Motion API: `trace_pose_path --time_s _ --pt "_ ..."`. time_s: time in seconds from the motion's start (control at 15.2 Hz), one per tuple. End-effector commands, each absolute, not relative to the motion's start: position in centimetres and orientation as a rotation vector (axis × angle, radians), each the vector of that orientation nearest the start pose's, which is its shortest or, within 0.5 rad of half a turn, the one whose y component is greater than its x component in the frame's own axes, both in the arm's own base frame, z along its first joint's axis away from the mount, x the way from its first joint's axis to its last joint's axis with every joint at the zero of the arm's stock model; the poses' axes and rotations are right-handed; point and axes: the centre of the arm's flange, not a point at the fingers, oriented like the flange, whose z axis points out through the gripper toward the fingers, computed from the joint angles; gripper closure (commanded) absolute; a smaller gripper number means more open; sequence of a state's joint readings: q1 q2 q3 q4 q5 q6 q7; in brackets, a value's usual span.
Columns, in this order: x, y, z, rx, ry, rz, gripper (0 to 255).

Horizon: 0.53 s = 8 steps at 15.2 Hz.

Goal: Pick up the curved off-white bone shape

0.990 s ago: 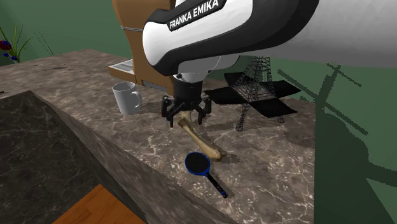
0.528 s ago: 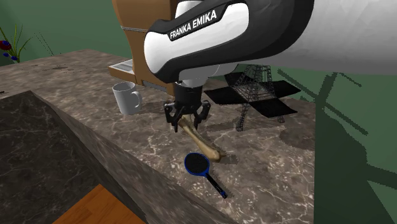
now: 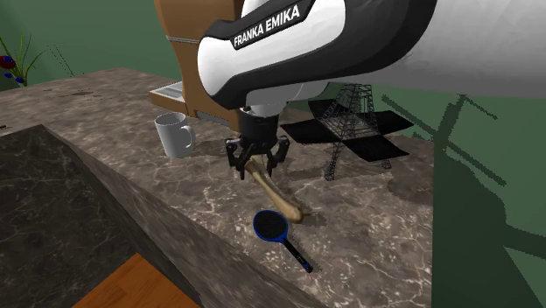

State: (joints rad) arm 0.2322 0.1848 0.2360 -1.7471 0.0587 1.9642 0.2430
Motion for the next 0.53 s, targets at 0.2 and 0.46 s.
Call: trace_pose_path --time_s 0.2,0.46 --pt "55.4 27.5 49.4 -3.022 -0.301 -0.001 255" --pt "55.4 27.5 51.5 -3.022 -0.301 -0.001 255"
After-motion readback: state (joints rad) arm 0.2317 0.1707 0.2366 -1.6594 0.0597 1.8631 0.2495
